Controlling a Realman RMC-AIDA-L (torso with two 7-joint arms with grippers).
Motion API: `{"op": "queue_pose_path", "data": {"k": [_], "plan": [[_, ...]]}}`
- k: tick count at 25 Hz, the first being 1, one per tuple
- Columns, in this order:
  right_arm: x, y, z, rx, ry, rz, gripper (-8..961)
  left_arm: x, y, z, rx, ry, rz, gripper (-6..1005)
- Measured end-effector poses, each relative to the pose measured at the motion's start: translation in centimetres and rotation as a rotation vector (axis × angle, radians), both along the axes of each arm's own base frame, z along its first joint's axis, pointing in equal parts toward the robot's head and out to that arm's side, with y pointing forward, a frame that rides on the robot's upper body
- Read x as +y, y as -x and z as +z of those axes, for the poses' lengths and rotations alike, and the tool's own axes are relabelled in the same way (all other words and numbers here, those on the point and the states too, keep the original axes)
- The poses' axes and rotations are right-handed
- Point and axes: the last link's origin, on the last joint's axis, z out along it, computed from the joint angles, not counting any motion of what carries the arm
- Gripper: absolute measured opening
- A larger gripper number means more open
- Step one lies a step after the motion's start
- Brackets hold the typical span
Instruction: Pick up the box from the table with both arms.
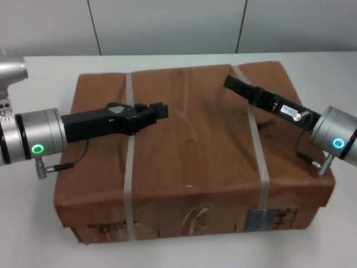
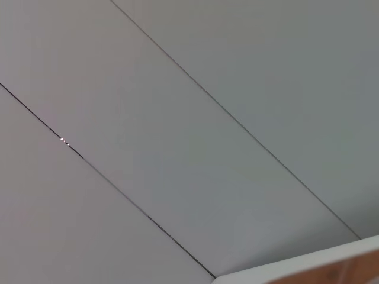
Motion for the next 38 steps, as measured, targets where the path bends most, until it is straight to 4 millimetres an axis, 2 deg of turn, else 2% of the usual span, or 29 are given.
{"op": "queue_pose_path", "data": {"k": [38], "plan": [[-0.22,-0.1,-0.08,0.004,0.003,-0.001,58,-0.07,0.4,0.29,-0.01,-0.02,0.013,157]]}}
